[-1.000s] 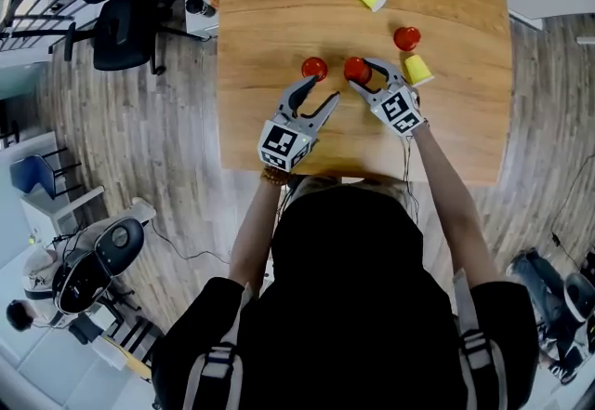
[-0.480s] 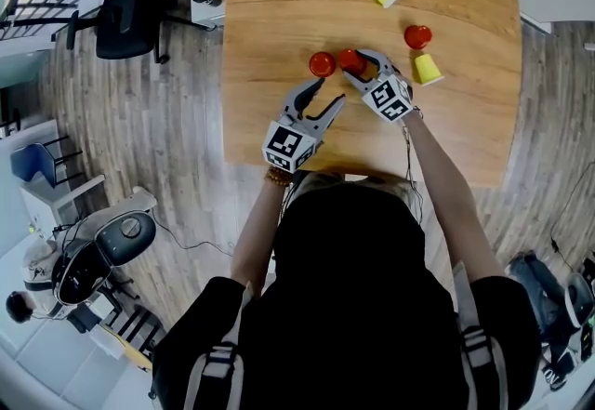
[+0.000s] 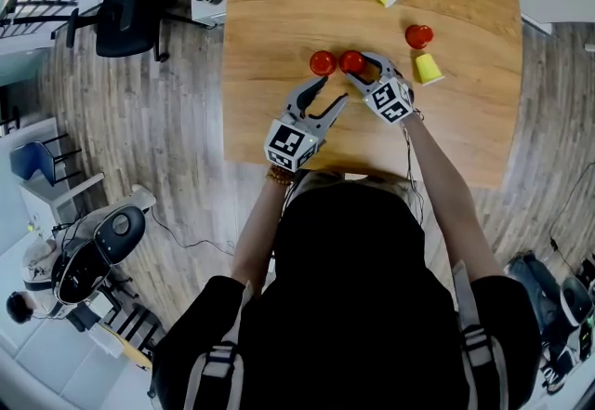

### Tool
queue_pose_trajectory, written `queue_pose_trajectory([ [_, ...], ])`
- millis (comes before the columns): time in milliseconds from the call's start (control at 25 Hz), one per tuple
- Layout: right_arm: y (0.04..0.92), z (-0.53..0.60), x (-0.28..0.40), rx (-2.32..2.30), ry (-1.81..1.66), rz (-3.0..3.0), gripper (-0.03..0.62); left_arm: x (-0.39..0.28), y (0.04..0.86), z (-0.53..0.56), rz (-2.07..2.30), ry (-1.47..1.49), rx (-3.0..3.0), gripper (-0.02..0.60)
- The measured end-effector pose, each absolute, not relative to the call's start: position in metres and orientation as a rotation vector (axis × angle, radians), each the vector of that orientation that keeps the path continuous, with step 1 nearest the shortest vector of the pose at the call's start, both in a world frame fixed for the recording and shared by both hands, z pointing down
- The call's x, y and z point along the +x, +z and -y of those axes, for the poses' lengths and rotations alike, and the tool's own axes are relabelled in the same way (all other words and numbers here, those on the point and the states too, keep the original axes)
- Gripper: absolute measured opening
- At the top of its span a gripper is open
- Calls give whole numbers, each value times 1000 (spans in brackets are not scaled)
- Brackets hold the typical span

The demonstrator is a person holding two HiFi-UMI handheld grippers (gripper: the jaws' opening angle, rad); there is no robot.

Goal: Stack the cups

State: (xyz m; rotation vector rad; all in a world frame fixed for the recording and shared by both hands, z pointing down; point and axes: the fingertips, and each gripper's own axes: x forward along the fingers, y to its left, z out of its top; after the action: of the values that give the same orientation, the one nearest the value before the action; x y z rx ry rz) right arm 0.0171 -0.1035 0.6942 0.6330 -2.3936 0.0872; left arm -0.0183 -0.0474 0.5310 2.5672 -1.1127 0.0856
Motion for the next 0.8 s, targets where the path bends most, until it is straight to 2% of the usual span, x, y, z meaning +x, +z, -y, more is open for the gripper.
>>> queue_pose_trajectory([
  [560,689,97,18,603,96,2397,262,-16,527,47,1104,77,2572,242],
  [680,670,89,33,570,34,2396,296,-19,528,46,1106,77,2571,241],
  [800,641,95,61,613,-27,2389,296,-20,530,46,1105,80,2568,241],
])
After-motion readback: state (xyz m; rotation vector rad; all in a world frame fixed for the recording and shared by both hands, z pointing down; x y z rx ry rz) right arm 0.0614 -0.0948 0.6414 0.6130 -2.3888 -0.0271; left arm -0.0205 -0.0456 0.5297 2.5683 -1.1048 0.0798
